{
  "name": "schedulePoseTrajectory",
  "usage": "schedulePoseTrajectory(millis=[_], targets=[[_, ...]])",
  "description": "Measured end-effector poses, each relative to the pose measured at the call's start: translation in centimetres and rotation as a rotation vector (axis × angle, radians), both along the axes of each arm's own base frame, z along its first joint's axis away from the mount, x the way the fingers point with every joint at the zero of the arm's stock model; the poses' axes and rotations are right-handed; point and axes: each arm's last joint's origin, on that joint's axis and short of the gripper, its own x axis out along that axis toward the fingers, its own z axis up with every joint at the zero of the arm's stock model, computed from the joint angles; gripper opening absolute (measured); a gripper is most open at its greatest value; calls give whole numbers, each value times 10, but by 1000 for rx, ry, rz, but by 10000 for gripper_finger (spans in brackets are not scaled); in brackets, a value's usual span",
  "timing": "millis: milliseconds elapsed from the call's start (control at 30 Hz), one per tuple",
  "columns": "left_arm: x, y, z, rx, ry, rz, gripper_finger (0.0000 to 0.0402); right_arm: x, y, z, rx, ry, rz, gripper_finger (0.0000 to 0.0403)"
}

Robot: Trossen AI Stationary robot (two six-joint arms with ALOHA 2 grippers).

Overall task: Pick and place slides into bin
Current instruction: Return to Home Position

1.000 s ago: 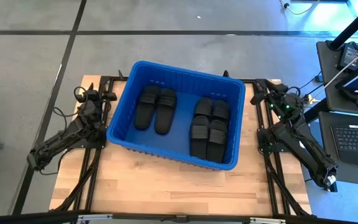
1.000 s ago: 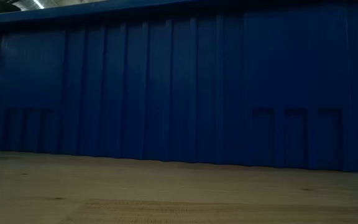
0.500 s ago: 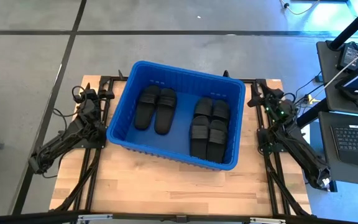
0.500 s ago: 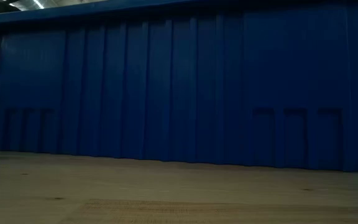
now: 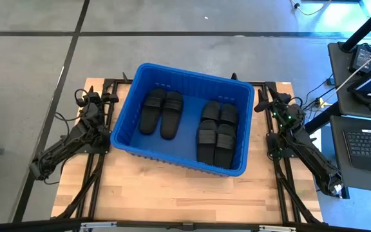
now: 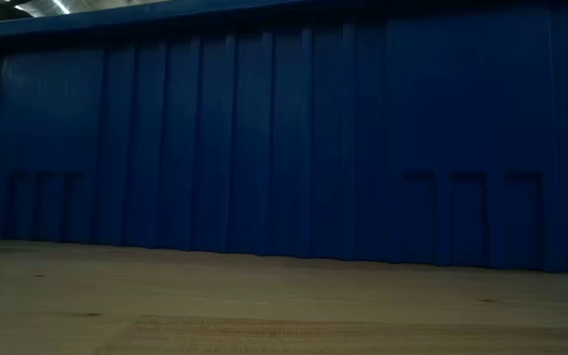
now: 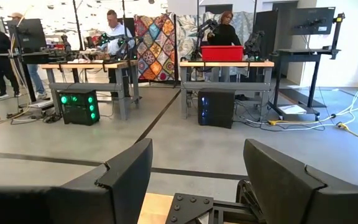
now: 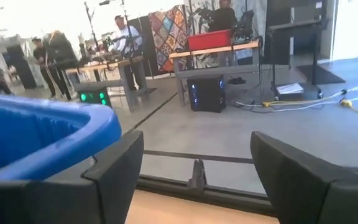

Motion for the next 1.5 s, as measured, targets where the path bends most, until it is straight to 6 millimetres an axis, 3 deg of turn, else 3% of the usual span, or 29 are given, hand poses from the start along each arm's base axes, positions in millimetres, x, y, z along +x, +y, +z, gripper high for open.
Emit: schedulePoseTrajectory(millis=[100, 1500], targets=[[0, 0, 0, -1, 2, 0, 248, 0, 0, 0, -22, 53, -2, 296], [0, 0, 0, -3, 8, 0, 248, 0, 0, 0, 3, 0, 2, 296]])
